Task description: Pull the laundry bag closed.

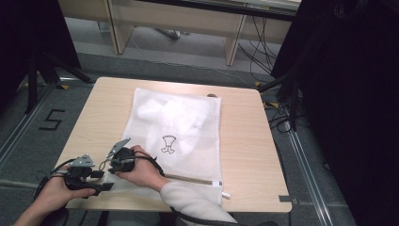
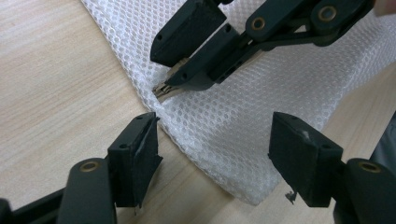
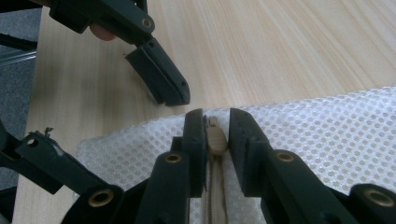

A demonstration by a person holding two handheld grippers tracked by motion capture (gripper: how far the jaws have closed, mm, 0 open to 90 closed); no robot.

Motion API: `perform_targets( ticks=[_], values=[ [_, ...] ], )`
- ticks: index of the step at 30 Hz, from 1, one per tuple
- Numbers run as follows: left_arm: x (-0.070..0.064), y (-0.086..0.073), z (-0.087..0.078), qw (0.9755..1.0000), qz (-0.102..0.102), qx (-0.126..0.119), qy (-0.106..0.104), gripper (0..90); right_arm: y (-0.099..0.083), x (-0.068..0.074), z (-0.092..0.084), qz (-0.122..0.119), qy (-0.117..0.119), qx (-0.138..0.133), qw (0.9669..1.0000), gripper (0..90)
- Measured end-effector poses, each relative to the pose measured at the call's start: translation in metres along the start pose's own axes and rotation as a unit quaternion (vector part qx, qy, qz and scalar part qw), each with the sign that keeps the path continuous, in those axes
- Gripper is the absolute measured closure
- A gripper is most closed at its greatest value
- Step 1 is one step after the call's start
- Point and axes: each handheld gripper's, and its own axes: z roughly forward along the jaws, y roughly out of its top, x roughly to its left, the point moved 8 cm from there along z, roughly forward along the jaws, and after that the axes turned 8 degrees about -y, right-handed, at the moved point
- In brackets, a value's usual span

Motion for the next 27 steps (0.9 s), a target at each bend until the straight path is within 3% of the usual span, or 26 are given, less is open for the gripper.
perform_targets(
  ticks=[3,6,7,9,11,12,17,21,24,25,27],
  values=[
    [0.002,-0.001,-0.001,1.0000,0.002,0.007,0.004,32.4,0.000,0.001,0.002,0.003,0.003,-0.001,1.0000,79.6],
    [0.002,-0.001,-0.001,1.0000,0.004,0.006,0.006,32.5,0.000,-0.001,0.002,-0.012,-0.006,0.004,0.9999,82.0],
    [0.001,-0.001,-0.001,1.0000,0.004,0.006,0.000,32.4,0.001,0.001,0.003,-0.005,0.000,-0.001,1.0000,82.0],
    [0.001,-0.001,-0.001,1.0000,-0.002,0.005,-0.001,32.5,0.000,0.002,0.000,0.004,0.001,0.001,1.0000,82.1],
    [0.000,0.001,0.001,0.9999,-0.014,-0.006,0.003,32.5,0.001,0.001,-0.001,-0.004,0.001,0.000,1.0000,82.1],
    [0.002,0.001,0.000,1.0000,-0.004,0.004,0.000,32.9,0.001,-0.001,-0.003,-0.007,-0.003,0.002,1.0000,82.1],
    [0.004,0.006,0.003,0.9997,-0.021,-0.015,0.001,35.0,0.007,0.000,-0.013,-0.011,-0.001,-0.008,0.9999,82.2],
    [0.007,0.011,0.003,0.9990,-0.035,-0.029,-0.001,40.5,0.009,0.000,-0.017,-0.014,-0.002,-0.011,0.9998,82.2],
    [0.011,0.014,0.004,0.9980,-0.045,-0.044,-0.005,49.7,0.010,0.001,-0.022,-0.010,-0.002,-0.009,0.9999,82.2],
    [0.011,0.014,0.004,0.9980,-0.045,-0.044,-0.005,52.4,0.012,0.000,-0.021,-0.022,-0.001,-0.017,0.9996,82.2],
    [0.010,0.013,0.005,0.9977,-0.055,-0.035,-0.020,58.1,0.011,0.001,-0.024,-0.010,-0.002,-0.013,0.9999,82.2]
  ],
)
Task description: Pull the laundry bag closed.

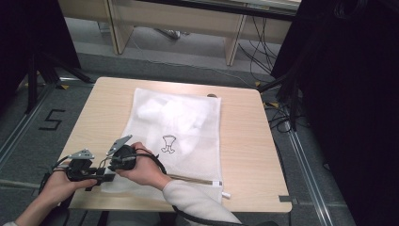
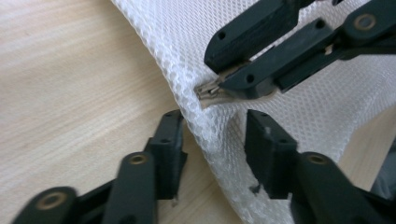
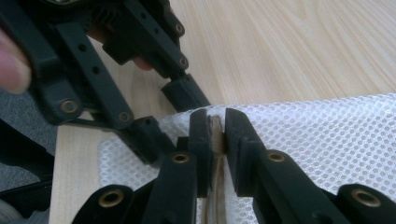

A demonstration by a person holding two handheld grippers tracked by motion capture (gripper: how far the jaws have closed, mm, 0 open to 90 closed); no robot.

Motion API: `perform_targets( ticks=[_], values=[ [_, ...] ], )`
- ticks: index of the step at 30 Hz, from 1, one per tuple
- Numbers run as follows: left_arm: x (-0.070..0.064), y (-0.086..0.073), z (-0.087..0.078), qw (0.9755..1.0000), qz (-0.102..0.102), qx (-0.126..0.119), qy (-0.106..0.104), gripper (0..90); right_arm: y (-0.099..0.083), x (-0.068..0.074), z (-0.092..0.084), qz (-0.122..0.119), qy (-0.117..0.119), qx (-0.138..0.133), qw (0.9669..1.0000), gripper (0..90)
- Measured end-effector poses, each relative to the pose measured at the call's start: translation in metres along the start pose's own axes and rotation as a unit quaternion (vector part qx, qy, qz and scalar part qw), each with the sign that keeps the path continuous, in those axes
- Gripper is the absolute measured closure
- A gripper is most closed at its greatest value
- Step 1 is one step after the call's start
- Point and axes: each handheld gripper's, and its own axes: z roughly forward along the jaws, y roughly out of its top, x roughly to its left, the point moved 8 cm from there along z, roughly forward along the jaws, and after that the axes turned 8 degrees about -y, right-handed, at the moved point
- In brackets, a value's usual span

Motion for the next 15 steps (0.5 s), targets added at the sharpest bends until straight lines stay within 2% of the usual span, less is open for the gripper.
perform_targets(
  ticks=[3,4,6,7,8,9,10,14,15],
  values=[
    [-0.0005,0.0002,0.0024,1.0000,0.007,0.005,-0.002,65.8,-0.0013,-0.0003,-0.0014,-0.006,0.001,0.005,1.0000,82.2],
    [0.0000,-0.0003,0.0019,0.9998,0.010,0.016,-0.001,67.8,-0.0018,-0.0008,-0.0013,-0.010,0.001,0.004,0.9999,82.2],
    [0.0003,-0.0002,0.0020,0.9998,0.008,0.018,0.000,69.9,-0.0025,-0.0004,-0.0017,-0.007,0.001,0.005,1.0000,82.2],
    [0.0006,0.0003,0.0014,0.9998,0.008,0.019,0.005,76.6,-0.0040,-0.0006,-0.0025,-0.004,0.001,0.006,1.0000,82.2],
    [0.0009,0.0005,0.0008,0.9998,0.007,0.020,0.007,76.6,-0.0040,-0.0006,-0.0025,-0.004,0.001,0.006,1.0000,82.2],
    [0.0001,0.0016,0.0019,0.9999,0.001,0.010,-0.002,81.0,-0.0051,-0.0005,-0.0033,-0.001,0.002,0.005,1.0000,82.2],
    [-0.0001,0.0013,0.0011,0.9999,-0.001,0.017,-0.003,81.0,-0.0051,-0.0005,-0.0033,-0.001,0.002,0.005,1.0000,82.2],
    [-0.0023,0.0038,-0.0002,0.9999,-0.004,0.016,-0.001,84.6,-0.0072,-0.0011,-0.0062,-0.001,0.004,0.007,1.0000,82.3],
    [-0.0030,0.0052,-0.0003,0.9999,-0.007,0.008,0.002,84.9,-0.0081,-0.0020,-0.0068,-0.005,0.002,0.009,0.9999,82.3]
  ],
)
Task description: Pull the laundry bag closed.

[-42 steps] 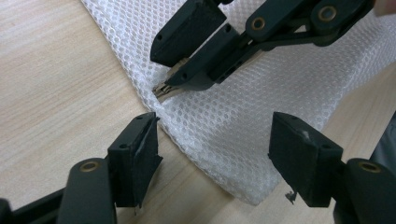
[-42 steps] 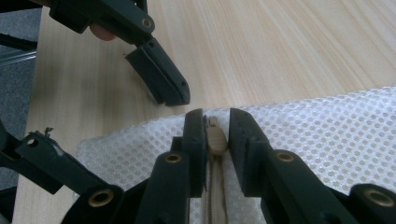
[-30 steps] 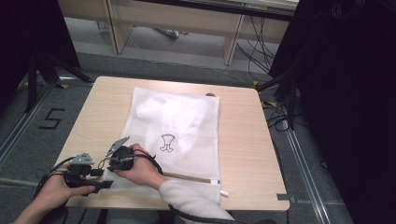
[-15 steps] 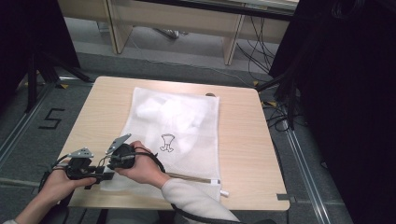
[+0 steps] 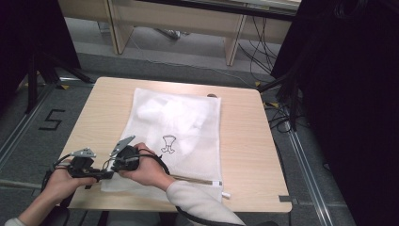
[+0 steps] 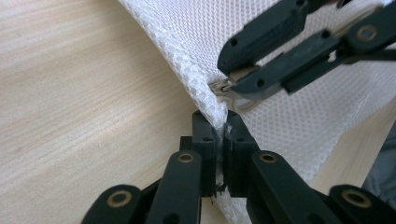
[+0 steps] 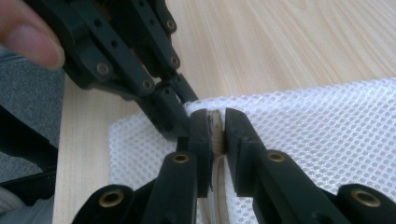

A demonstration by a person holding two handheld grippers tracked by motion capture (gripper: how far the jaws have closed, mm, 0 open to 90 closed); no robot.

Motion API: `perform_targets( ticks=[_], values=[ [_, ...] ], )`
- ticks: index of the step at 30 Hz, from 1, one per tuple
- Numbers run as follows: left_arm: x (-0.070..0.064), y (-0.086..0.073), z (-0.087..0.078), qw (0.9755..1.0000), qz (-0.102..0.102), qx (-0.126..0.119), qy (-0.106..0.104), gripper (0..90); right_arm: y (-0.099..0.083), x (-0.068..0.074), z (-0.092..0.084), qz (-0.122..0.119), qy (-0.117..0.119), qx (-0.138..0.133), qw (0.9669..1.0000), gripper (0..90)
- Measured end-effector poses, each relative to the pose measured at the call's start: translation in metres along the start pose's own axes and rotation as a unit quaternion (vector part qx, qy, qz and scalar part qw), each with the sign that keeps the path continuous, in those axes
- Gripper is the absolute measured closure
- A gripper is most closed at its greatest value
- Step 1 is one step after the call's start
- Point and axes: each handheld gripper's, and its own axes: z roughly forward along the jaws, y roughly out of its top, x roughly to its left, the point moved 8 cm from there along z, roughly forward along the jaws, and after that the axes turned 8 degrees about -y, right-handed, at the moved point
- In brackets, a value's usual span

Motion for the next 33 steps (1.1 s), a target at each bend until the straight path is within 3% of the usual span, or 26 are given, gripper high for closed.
perform_targets(
  ticks=[8,10,11,15,16,19,28,29,33],
  values=[
    [-0.002,0.002,-0.002,0.9998,-0.014,-0.008,-0.014,85.6,-0.007,0.001,0.000,0.008,0.000,0.004,1.0000,82.5],
    [-0.002,0.003,-0.002,0.9996,-0.016,-0.021,-0.013,85.7,-0.008,0.000,-0.001,0.002,-0.003,0.007,1.0000,82.6],
    [-0.002,0.002,-0.003,0.9997,-0.016,-0.012,-0.016,85.7,-0.009,0.001,-0.001,0.007,-0.002,0.008,0.9999,82.6],
    [-0.002,0.003,-0.004,0.9996,-0.018,-0.014,-0.015,85.8,-0.013,-0.001,-0.002,0.002,-0.003,0.013,0.9999,82.7],
    [-0.002,0.004,-0.003,0.9994,-0.020,-0.027,-0.014,85.8,-0.014,-0.002,-0.002,-0.001,-0.005,0.017,0.9998,82.6],
    [-0.002,0.003,-0.005,0.9995,-0.021,-0.018,-0.017,85.7,-0.018,-0.001,-0.002,0.001,-0.003,0.019,0.9998,82.7],
    [-0.003,0.004,-0.004,0.9998,-0.012,-0.016,-0.010,85.7,-0.023,0.000,-0.005,0.009,-0.003,0.021,0.9997,82.7],
    [-0.003,0.004,-0.003,0.9996,-0.010,-0.024,-0.009,85.7,-0.023,-0.001,-0.006,0.004,-0.005,0.025,0.9997,82.7],
    [-0.003,0.004,-0.005,0.9998,-0.007,-0.015,-0.009,85.6,-0.026,-0.001,-0.006,0.004,-0.002,0.029,0.9996,82.7]
  ],
)
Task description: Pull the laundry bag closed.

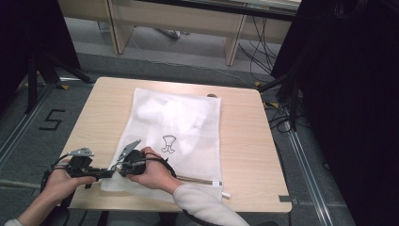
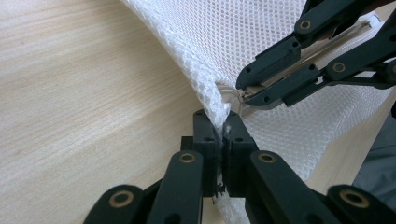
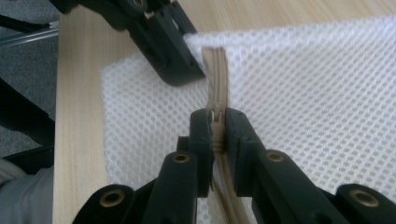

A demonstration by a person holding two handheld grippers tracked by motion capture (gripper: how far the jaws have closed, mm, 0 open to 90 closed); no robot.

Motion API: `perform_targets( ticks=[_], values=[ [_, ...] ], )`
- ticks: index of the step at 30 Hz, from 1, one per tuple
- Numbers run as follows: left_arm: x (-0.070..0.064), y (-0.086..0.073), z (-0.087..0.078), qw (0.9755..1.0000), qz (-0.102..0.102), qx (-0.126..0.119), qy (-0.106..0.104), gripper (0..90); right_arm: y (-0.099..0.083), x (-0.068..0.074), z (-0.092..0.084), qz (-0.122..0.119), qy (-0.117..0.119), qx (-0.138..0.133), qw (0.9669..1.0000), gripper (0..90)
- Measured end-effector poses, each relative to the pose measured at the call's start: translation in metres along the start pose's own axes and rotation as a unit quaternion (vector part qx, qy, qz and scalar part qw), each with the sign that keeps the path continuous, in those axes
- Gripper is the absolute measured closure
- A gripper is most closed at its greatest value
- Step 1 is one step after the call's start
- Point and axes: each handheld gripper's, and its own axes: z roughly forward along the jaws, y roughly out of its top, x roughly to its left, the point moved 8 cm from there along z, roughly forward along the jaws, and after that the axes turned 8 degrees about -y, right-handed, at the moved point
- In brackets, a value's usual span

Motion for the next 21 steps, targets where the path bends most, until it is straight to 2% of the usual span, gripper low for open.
perform_targets(
  ticks=[13,14,16,18,21],
  values=[
    [0.000,0.000,0.000,1.0000,0.001,0.001,0.004,85.6,-0.007,0.000,-0.003,-0.001,-0.001,0.005,1.0000,82.7],
    [0.000,0.000,0.000,1.0000,-0.006,-0.003,0.002,85.6,-0.008,0.000,-0.004,-0.001,-0.001,0.008,1.0000,82.7],
    [0.000,0.000,0.000,1.0000,-0.007,-0.002,0.001,85.6,-0.009,-0.001,-0.004,-0.002,-0.001,0.006,1.0000,82.7],
    [0.000,0.000,0.000,1.0000,-0.008,-0.003,0.001,85.6,-0.011,0.000,-0.005,0.006,0.000,0.011,0.9999,82.8],
    [0.000,0.000,0.000,1.0000,-0.009,-0.004,0.000,85.6,-0.012,-0.001,-0.006,-0.001,-0.002,0.007,1.0000,82.7]
  ],
)
